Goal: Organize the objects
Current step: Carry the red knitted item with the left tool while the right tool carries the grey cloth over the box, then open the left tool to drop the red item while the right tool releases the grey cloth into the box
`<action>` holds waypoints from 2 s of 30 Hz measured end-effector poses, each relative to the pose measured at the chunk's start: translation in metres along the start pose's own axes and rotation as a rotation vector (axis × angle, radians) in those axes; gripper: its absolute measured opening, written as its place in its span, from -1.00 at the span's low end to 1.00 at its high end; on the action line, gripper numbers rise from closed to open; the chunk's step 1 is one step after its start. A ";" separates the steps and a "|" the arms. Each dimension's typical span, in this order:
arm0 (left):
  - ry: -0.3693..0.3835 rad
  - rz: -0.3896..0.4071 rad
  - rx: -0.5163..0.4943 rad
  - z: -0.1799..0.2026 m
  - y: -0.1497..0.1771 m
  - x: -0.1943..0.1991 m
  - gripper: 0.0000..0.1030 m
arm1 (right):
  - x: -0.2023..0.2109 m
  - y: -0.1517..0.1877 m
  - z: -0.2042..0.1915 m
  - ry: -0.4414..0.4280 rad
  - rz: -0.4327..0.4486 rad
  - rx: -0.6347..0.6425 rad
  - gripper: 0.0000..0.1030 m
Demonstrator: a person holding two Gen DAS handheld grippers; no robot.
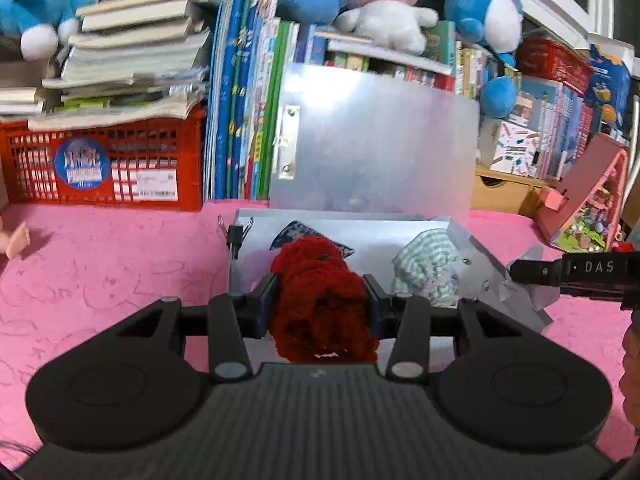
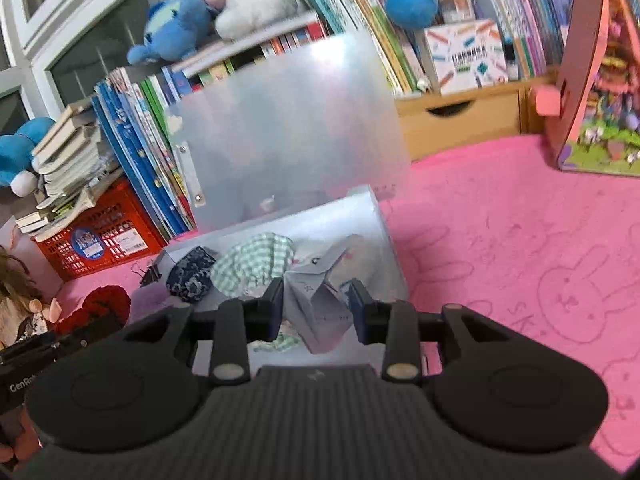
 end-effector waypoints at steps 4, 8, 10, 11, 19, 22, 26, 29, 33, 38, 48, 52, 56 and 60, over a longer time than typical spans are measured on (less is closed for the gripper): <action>-0.021 -0.023 0.016 -0.005 0.006 -0.012 -0.02 | -0.015 0.006 0.002 -0.004 -0.024 -0.028 -0.25; -0.019 -0.034 0.010 -0.004 0.011 -0.021 -0.02 | -0.026 0.013 0.003 -0.005 -0.041 -0.045 -0.25; -0.017 -0.037 0.003 -0.003 0.013 -0.025 -0.02 | -0.031 0.015 0.004 -0.005 -0.049 -0.051 -0.25; -0.017 -0.038 -0.003 -0.003 0.014 -0.028 -0.02 | -0.033 0.016 0.004 -0.005 -0.053 -0.055 -0.25; -0.045 -0.052 -0.004 -0.005 0.009 -0.047 -0.02 | -0.053 0.015 0.006 -0.004 -0.068 -0.074 -0.25; -0.054 -0.058 -0.005 -0.005 0.007 -0.056 -0.02 | -0.059 0.013 0.005 0.001 -0.068 -0.060 -0.25; -0.064 -0.070 -0.007 -0.007 0.008 -0.067 -0.09 | -0.066 0.011 0.004 0.002 -0.070 -0.052 -0.25; -0.068 -0.069 -0.024 -0.007 0.008 -0.076 -0.09 | -0.074 0.008 0.005 0.005 -0.077 -0.034 -0.25; -0.069 -0.070 -0.036 -0.007 0.006 -0.087 -0.09 | -0.084 0.002 0.008 0.020 -0.087 -0.025 -0.24; -0.074 -0.058 -0.081 -0.004 0.009 -0.089 -0.09 | -0.086 0.005 0.009 0.015 -0.091 -0.026 -0.23; -0.073 -0.061 -0.063 0.000 0.006 -0.084 0.35 | -0.081 0.007 0.008 -0.002 -0.094 -0.033 0.30; -0.069 -0.040 -0.078 0.004 -0.003 -0.073 0.48 | -0.072 0.001 0.004 -0.005 -0.083 -0.025 0.36; -0.049 -0.027 -0.078 0.008 -0.014 -0.060 0.53 | -0.058 -0.006 -0.002 -0.020 -0.062 -0.017 0.40; -0.029 -0.008 -0.100 0.014 -0.023 -0.042 0.54 | -0.042 -0.013 -0.011 -0.037 -0.039 0.018 0.43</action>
Point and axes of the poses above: each gripper's, at about its wrist camera, not at the fingertips, and x roughly against the way its jaws point, z to its right, y to its underside, the point moved 7 cm from there along -x, roughly the way its jaws point, and after that the axes turned 12 degrees about z, right-handed, at the moved point
